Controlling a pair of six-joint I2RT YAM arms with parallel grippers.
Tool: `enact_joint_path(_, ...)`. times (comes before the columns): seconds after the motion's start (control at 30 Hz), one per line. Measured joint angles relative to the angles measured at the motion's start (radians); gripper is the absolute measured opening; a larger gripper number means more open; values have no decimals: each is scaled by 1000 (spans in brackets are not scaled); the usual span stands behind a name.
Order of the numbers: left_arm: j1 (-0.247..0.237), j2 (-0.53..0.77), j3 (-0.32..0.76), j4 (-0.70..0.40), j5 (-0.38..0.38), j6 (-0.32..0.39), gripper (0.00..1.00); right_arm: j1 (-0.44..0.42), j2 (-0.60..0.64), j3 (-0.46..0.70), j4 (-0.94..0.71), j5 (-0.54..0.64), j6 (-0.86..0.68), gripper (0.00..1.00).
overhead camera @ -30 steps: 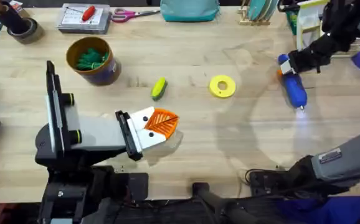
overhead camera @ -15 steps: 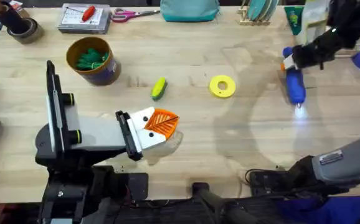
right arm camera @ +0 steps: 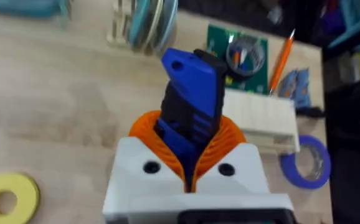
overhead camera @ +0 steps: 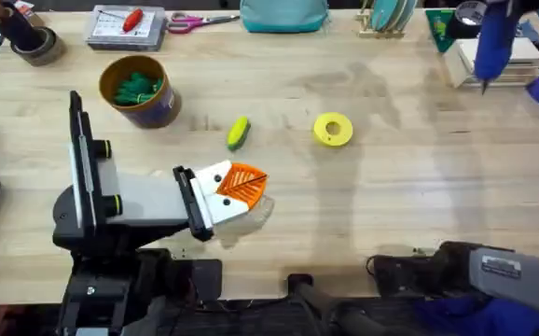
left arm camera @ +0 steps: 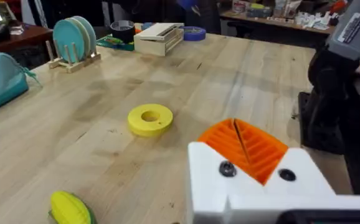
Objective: Pick up the gripper from the table and insert it into the empty holder that is missing its gripper. Then pick up a screw, insert it into the mounting hole, and use the screwdriver to tighten it. Finally, clean up the table by picking up the vegetable and placing it into the bucket.
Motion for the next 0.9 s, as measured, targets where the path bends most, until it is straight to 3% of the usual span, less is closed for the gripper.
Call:
enact_joint_path(0.2,0,0,0,0,0,0,8,44,-129,0,165,-6,102,26)
enact_joint_path(0.47,0,0,0,0,0,0,8,125,-265,0,351,-134,245,26)
enact_joint_path(0.9,0,0,0,0,0,0,8,254,-304,0,506,-416,418,26)
